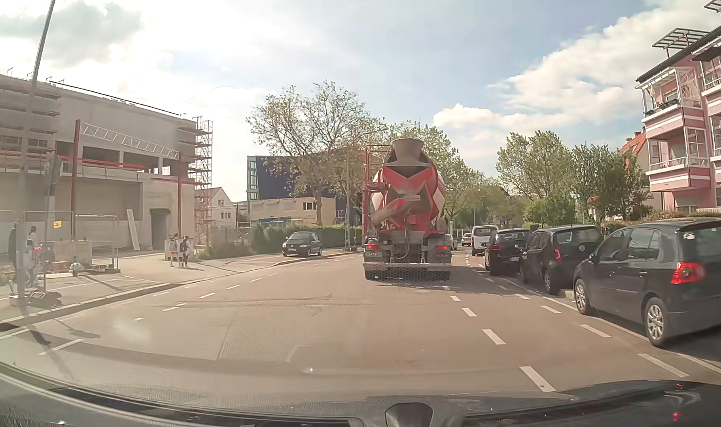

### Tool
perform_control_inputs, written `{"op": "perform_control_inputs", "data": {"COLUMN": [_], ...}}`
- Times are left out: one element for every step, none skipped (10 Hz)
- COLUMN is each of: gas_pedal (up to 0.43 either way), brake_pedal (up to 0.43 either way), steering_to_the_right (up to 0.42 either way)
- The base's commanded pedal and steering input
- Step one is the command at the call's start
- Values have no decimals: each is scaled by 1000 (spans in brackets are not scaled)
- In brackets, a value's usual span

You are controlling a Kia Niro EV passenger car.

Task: Follow the waypoints while adhering to traffic rules and regulations

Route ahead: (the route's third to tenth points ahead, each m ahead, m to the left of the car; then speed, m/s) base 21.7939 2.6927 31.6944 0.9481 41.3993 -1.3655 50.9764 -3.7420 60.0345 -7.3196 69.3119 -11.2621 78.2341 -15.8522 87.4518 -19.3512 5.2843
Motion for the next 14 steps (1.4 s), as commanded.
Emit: {"op": "perform_control_inputs", "data": {"gas_pedal": [0, 0, 0, 0, 0, 0, 0, 0, 0, 0, 0, 0, 0, 0], "brake_pedal": [0, 0, 0, 0, 0, 0, 0, 6, 24, 67, 110, 122, 128, 146], "steering_to_the_right": [4, 6, 7, 9, 11, 16, 18, 18, 18, 18, 18, 18, 18, 18]}}
